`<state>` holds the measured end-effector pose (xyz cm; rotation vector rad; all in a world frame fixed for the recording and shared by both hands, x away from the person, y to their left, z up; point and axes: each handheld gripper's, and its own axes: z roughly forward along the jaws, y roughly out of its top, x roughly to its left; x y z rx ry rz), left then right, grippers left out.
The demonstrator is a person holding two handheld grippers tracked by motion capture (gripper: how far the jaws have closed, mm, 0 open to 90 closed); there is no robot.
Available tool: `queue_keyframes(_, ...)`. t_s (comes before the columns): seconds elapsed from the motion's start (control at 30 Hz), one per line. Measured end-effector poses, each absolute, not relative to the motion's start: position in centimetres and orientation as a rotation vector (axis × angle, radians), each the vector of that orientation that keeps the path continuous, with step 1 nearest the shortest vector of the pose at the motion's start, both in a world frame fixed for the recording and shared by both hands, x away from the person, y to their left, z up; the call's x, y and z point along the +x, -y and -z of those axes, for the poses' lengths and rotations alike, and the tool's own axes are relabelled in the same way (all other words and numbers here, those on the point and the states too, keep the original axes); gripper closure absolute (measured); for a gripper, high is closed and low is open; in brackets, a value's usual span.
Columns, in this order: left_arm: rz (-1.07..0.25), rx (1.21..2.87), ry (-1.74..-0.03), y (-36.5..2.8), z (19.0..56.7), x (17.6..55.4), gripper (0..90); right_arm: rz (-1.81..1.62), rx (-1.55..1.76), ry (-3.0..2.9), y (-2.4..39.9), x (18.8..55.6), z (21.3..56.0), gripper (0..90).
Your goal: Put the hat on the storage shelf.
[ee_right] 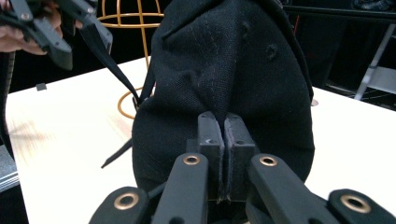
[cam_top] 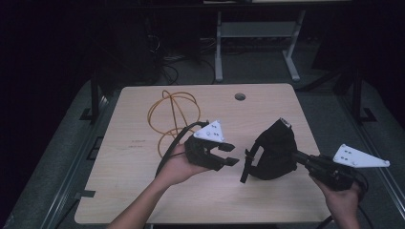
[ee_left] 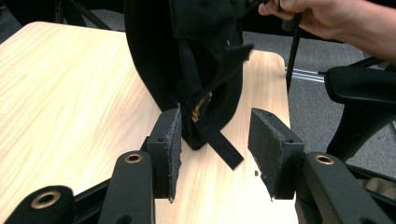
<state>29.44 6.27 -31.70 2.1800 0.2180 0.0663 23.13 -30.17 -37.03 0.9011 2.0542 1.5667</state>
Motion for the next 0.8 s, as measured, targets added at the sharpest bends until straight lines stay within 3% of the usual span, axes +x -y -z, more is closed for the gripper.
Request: queue_keyframes(0.8,-0.086,2.194,-0.253,-9.2,35.7,27.6,44.3,-1.572,0.856,-2.08,29.5,25.2,33.3,87.8)
